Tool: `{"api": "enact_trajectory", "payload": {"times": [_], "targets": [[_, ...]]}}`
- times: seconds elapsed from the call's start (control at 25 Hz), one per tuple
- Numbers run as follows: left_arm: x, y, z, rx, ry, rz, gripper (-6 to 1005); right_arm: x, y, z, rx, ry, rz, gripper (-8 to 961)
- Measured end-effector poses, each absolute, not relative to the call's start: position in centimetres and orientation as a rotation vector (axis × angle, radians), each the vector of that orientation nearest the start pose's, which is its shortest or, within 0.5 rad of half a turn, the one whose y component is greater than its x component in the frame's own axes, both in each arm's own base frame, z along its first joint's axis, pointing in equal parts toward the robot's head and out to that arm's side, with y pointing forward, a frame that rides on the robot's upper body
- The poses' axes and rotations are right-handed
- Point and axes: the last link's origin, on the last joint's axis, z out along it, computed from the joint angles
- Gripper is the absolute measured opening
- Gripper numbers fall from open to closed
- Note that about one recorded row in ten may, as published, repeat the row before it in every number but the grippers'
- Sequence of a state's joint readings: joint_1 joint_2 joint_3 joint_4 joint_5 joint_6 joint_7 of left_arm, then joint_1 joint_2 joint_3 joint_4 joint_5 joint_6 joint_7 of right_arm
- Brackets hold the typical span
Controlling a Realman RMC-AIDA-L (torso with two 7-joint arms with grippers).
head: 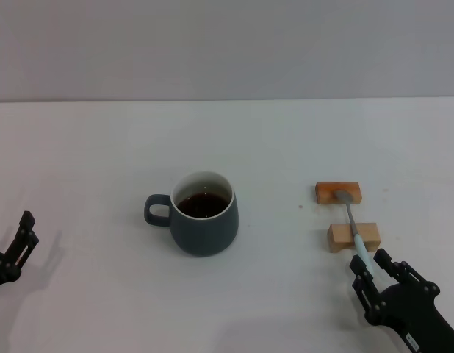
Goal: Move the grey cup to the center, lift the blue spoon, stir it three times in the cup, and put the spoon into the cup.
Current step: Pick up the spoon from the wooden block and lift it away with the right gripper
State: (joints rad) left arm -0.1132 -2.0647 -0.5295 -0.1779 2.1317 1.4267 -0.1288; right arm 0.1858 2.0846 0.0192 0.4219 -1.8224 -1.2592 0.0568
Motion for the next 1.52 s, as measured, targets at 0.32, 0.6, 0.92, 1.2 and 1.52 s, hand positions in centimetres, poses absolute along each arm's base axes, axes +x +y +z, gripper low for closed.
{"api": "enact_trajectory", "payload": {"times": [0.32,0.6,0.92,1.2,1.52], "targets": [[-37.5,20.7,-1.6,-1.583,-0.558,-0.656,862,31.6,19.7,-10.8,-1.884,0.759,0.741,410],[-37.6,20.7,-1.6,-1.586,-0.557,-0.649,862,31.7,19.8,-10.9,-1.871,0.775,0.733,411],[-37.8,20.7,-1.5,-1.59,-0.552,-0.635,862,32.0,20.2,-10.7,-1.824,0.804,0.728,222],[-37.8,20.6,-1.6,-1.591,-0.555,-0.635,862,31.8,20.1,-10.5,-1.816,0.793,0.743,163],[-37.6,20.6,-1.7,-1.598,-0.556,-0.64,862,30.6,19.7,-9.7,-1.782,0.763,0.844,162]]}}
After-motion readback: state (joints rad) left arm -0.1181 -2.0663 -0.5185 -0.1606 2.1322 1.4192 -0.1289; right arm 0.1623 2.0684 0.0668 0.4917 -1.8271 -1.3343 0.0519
